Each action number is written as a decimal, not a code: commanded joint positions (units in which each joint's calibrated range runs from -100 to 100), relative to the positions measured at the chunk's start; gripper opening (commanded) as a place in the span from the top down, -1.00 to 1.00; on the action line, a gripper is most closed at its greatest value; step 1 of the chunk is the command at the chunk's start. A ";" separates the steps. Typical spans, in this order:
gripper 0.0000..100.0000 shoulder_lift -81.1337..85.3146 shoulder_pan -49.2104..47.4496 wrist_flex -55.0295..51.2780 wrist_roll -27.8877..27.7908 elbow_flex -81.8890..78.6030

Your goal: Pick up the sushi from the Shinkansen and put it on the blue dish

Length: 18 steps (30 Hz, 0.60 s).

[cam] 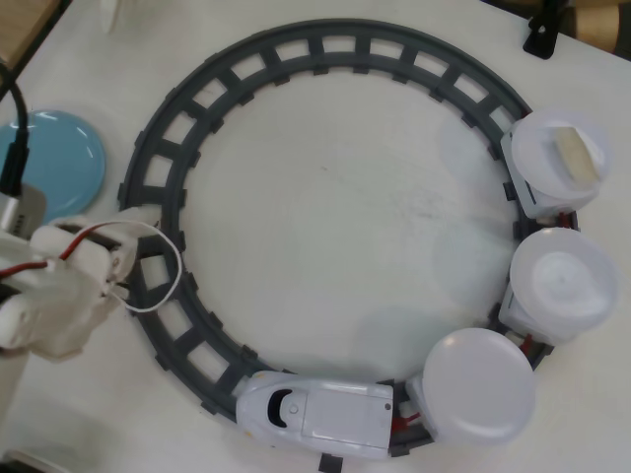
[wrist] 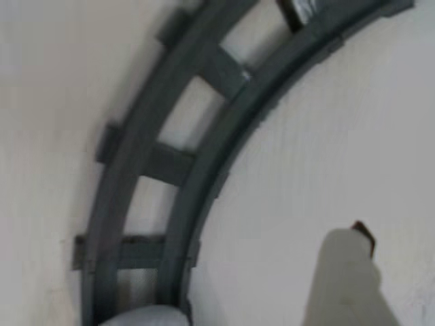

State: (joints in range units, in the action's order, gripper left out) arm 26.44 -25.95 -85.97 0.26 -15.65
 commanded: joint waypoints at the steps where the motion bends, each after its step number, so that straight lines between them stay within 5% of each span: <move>1: 0.45 0.31 0.25 -2.74 0.47 3.83; 18: 0.45 -10.23 1.13 -13.35 0.00 17.36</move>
State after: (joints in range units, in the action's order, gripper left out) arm 19.02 -25.87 -97.90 0.52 -3.93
